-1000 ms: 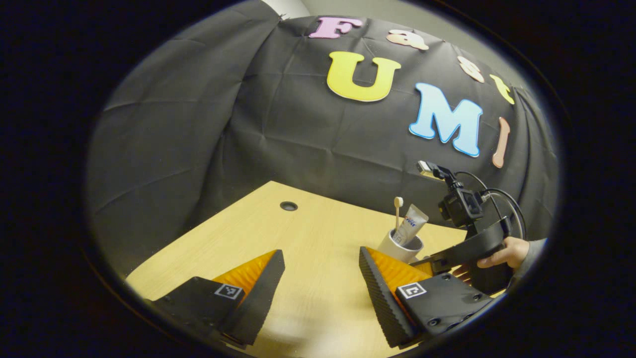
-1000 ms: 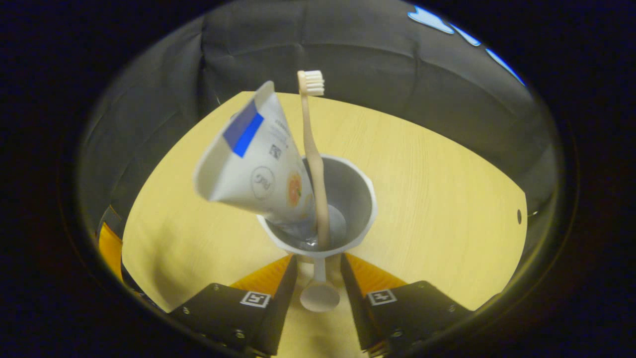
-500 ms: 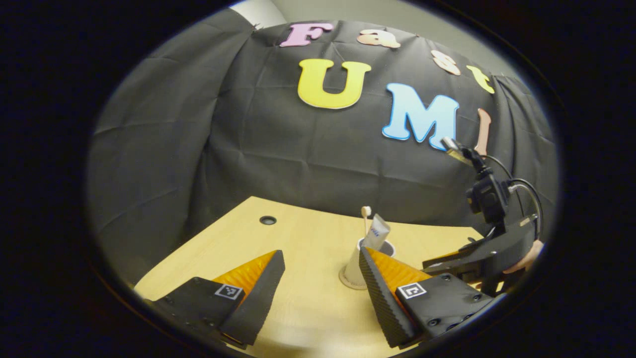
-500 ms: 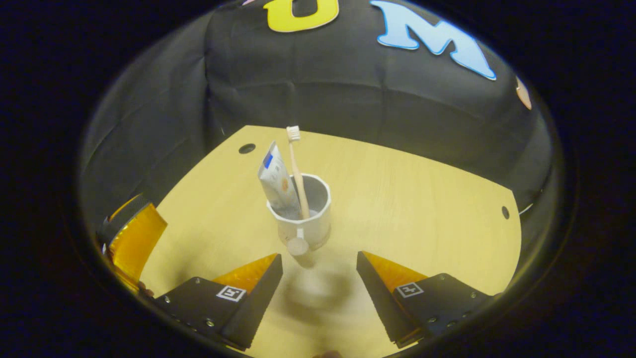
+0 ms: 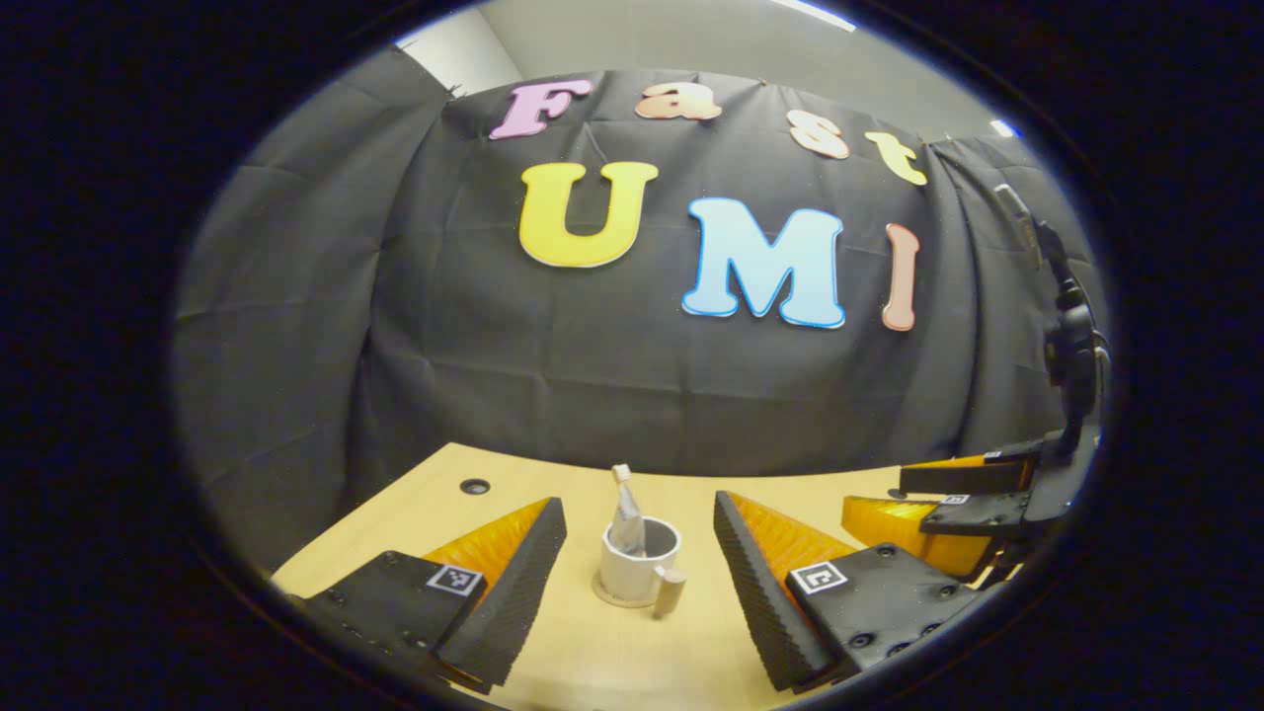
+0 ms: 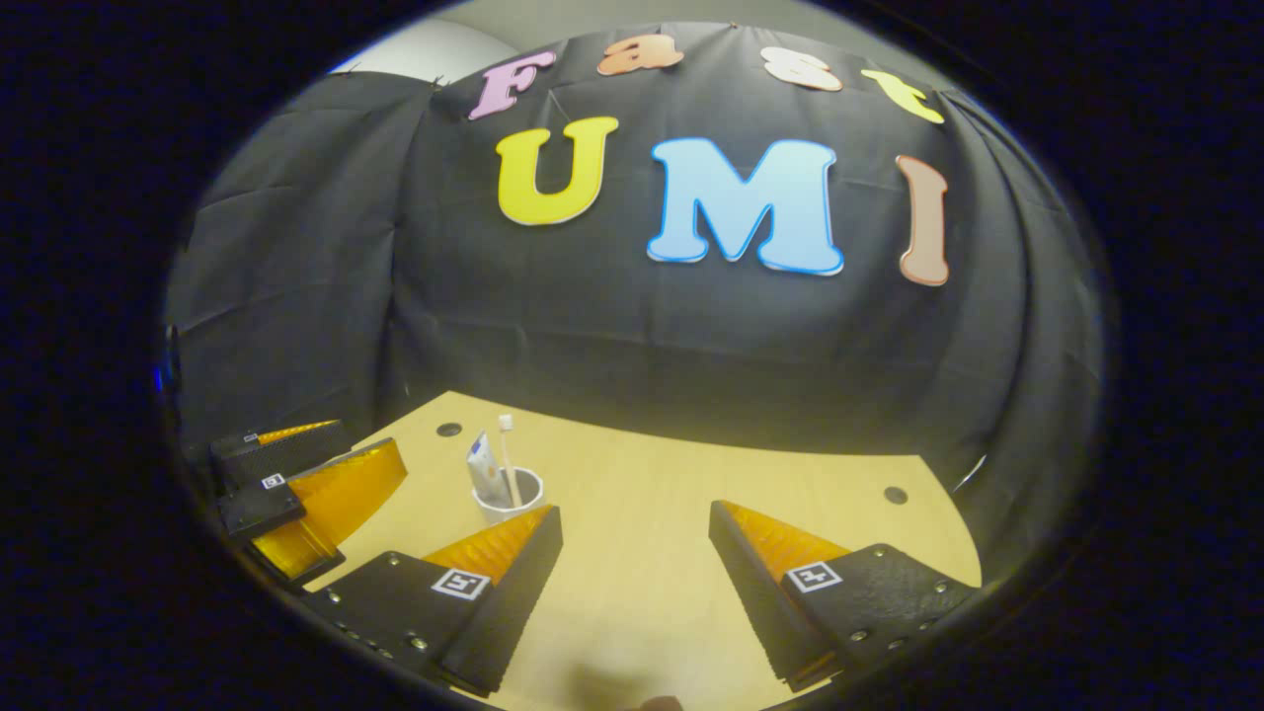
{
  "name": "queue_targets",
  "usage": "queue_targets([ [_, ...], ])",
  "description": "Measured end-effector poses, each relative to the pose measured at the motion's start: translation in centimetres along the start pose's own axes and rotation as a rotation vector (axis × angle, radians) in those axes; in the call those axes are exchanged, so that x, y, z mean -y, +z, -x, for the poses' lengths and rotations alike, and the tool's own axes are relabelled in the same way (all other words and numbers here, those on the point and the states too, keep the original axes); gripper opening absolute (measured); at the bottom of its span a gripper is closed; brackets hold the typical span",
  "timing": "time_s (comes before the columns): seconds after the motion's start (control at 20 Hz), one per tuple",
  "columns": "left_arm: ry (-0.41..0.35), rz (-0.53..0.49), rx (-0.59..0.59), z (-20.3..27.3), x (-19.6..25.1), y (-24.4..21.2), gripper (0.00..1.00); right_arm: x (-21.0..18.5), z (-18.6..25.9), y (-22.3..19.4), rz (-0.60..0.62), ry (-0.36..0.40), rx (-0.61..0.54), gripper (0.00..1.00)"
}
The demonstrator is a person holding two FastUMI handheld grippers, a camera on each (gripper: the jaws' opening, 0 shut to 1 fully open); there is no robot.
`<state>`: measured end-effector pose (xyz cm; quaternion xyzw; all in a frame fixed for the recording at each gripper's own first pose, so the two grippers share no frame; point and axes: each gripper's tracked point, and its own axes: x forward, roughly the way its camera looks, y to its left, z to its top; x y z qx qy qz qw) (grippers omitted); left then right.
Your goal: Put the toothbrush and toothpaste on the desktop into the cup, then pick up the cup and place it on the coaster on the desktop.
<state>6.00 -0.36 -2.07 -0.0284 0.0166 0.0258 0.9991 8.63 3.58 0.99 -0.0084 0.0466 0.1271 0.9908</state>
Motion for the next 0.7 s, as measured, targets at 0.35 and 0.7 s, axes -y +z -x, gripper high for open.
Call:
queue_targets([
  [0.35,0.04,-0.006,0.101,1.4,4.3,2.6,0.96,4.5,5.6,2.1,0.074,-0.087,0.253,0.92],
  [0.7,0.021,-0.023,0.123,2.6,5.3,3.8,0.92,4.8,6.7,3.1,0.055,-0.122,0.325,0.92],
])
